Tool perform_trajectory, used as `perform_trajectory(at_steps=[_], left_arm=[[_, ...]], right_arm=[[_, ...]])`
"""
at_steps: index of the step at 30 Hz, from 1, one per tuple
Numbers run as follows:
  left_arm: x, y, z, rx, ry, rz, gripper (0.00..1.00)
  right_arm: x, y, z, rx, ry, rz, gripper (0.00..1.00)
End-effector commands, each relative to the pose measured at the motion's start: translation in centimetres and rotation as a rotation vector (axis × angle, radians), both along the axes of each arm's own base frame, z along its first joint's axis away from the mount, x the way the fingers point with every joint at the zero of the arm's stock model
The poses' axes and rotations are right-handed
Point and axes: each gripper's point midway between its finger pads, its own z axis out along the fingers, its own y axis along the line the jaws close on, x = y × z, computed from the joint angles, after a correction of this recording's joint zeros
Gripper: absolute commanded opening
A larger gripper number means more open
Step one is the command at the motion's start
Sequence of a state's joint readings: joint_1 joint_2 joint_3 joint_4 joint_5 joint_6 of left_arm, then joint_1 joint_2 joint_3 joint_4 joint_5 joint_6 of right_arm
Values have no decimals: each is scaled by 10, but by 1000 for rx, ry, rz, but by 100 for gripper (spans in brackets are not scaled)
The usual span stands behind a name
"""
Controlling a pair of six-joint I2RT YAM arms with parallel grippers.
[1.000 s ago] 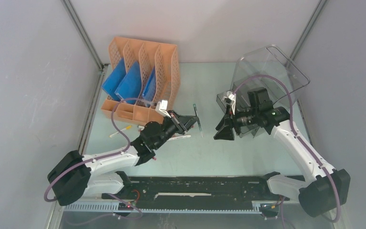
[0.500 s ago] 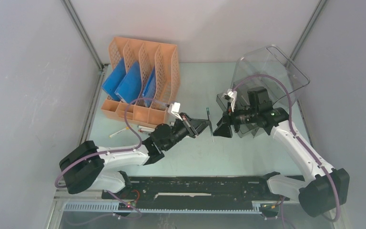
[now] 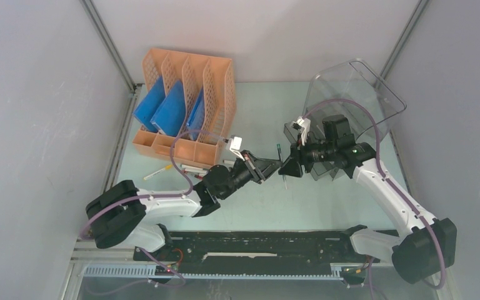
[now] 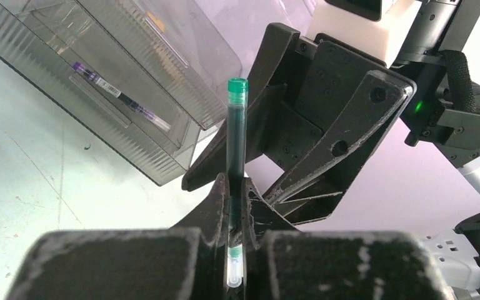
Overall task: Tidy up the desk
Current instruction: Pick up the stationery from the center of the board.
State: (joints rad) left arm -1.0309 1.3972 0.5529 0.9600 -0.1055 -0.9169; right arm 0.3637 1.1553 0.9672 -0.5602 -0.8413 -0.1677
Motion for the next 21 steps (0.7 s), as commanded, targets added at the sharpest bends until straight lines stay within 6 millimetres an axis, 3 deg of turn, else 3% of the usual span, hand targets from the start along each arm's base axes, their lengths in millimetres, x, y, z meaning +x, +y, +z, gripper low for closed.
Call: perform_trajectory(at_steps=[1, 8, 12, 19, 21], left_arm=[[1, -7, 34, -86, -46, -2, 0], [0, -6, 30, -83, -40, -2, 4], [0, -1, 32, -82, -50, 10, 22], [-4, 22, 34, -13, -143, 60, 59], [-3, 38, 33, 33, -183, 105, 64]], right_arm=[[5, 4, 1, 13, -7, -18, 51], [4, 4, 2, 15, -6, -15, 16], [3, 4, 2, 13, -20, -7, 0], [6, -5, 5, -37, -121, -16, 0], [8, -10, 6, -85, -185, -26, 0]])
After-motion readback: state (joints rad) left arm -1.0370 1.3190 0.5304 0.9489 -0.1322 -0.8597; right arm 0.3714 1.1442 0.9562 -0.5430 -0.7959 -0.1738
